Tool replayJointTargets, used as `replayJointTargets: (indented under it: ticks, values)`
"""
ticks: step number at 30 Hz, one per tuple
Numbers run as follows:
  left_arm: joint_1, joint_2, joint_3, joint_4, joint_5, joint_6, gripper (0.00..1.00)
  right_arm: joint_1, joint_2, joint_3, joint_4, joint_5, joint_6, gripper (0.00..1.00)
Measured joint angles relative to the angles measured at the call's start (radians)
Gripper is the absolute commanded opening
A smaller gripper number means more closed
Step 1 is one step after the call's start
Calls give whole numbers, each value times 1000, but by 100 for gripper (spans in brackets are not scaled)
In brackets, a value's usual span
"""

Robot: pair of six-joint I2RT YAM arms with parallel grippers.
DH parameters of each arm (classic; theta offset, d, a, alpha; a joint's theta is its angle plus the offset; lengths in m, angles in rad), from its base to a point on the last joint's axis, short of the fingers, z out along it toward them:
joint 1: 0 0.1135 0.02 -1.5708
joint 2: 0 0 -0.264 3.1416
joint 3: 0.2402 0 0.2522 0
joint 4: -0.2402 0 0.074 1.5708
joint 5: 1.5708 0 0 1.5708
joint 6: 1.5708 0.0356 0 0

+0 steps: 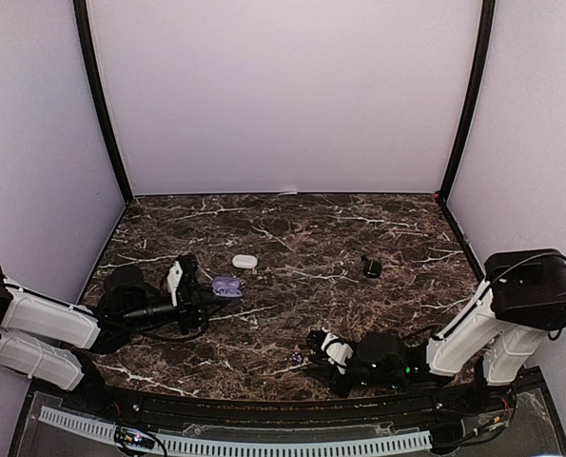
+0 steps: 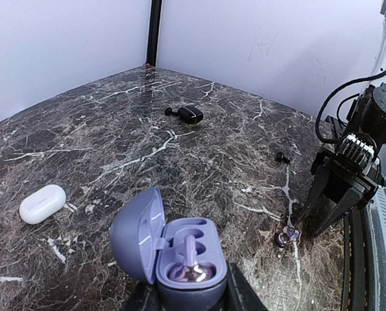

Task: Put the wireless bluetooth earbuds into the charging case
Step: Pick up the right earbud from the center of the board.

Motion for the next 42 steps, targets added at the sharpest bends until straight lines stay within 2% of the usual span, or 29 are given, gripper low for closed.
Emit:
replayJointTargets:
  ticks: [11, 38, 42]
  values:
    - [0, 1, 0, 0, 7, 0, 5, 42, 46, 9, 5, 119, 87, 30]
    - [0, 1, 0, 0, 8, 0, 5, 42, 104, 66, 26, 169, 63, 28]
    - [0, 1, 0, 0, 7, 0, 5, 42, 109, 79, 23, 169, 51, 23]
